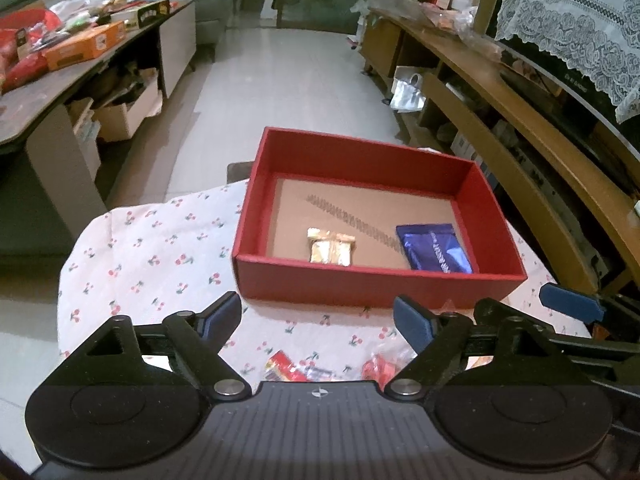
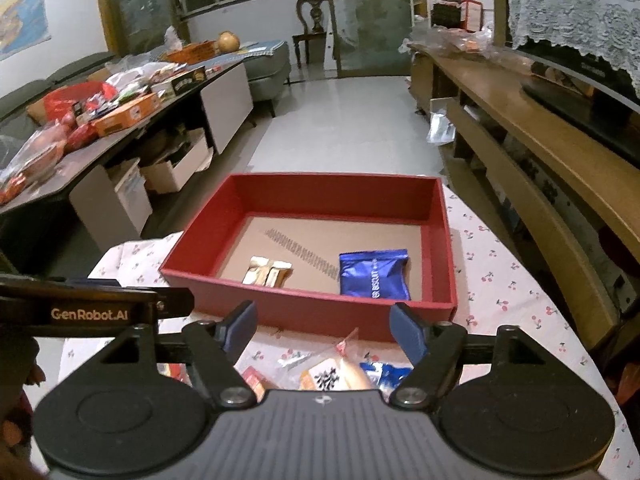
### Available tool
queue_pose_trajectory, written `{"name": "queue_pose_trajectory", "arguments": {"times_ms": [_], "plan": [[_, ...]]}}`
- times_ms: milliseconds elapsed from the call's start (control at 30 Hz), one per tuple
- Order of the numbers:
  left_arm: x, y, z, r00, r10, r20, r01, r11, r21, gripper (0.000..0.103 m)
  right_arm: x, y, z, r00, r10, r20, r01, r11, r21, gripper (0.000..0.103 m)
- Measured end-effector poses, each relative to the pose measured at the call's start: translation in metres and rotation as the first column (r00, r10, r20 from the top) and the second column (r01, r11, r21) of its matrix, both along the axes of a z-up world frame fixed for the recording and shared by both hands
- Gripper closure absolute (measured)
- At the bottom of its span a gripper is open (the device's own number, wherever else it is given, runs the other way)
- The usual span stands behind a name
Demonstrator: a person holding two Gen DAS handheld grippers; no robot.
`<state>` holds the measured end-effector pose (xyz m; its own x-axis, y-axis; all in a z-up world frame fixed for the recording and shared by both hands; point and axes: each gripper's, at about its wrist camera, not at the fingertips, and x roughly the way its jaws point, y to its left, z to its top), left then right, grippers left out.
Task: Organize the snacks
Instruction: 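Withdraw both tools from the box back toward the snack pile, then grasp the red-yellow chip bag with the left tool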
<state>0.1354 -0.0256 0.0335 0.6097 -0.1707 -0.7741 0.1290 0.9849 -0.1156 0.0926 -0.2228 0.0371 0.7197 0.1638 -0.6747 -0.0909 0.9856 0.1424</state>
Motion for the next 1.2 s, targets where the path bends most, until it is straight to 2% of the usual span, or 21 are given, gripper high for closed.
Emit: {"name": "queue_pose_trajectory", "arguments": {"times_ms": [233,333,467,567,700,800,867,1100,1200], "plan": [[-0.009,0.026,-0.006,0.999,0.029,-0.023,-0.028,1.0,0.013,0.015,-0.003,0.016,-0.013,0.996,0.062,-0.059,-0.064,0.997,-0.039,0.016],[-0.014,0.038,-0.01,0.999,0.029,-0.041,-0.028,0.999,0.017,0.014,-0.006,0.017,-0.021,0.992,0.076,-0.103,-0.078,0.997,-0.017,0.016],[-0.021,0.043,-0.019,0.998,-0.011,-0.06,0.013,1.0,0.029,0.014,-0.018,0.013,-0.027,0.99,0.053,-0.127,-0.054,0.999,-0.004,0.016],[-0.029,0.037,-0.026,0.994,-0.083,-0.077,0.087,0.995,0.051,0.014,-0.029,0.008,-0.03,0.99,0.025,-0.138,-0.025,1.0,0.007,0.015],[-0.039,0.024,-0.038,0.973,-0.214,-0.084,0.222,0.969,0.111,0.014,-0.042,0.003,-0.033,0.986,0.005,-0.164,-0.001,1.0,0.03,0.015],[-0.043,0.013,-0.047,0.95,-0.304,-0.069,0.312,0.931,0.189,0.013,-0.049,0.002,-0.037,0.982,0.004,-0.187,0.005,0.999,0.047,0.015],[-0.041,0.009,-0.055,0.941,-0.33,-0.075,0.339,0.914,0.225,0.012,-0.051,0.004,-0.04,0.979,0.01,-0.202,-0.001,0.999,0.049,0.015],[-0.024,0.01,-0.076,0.933,-0.328,-0.147,0.35,0.921,0.169,0.013,-0.049,0.014,-0.048,0.973,0.037,-0.226,-0.028,0.999,0.045,0.015],[-0.029,0.01,-0.078,0.934,-0.315,-0.166,0.338,0.932,0.133,0.021,-0.047,0.017,-0.05,0.971,0.048,-0.233,-0.036,0.998,0.052,0.015]]}}
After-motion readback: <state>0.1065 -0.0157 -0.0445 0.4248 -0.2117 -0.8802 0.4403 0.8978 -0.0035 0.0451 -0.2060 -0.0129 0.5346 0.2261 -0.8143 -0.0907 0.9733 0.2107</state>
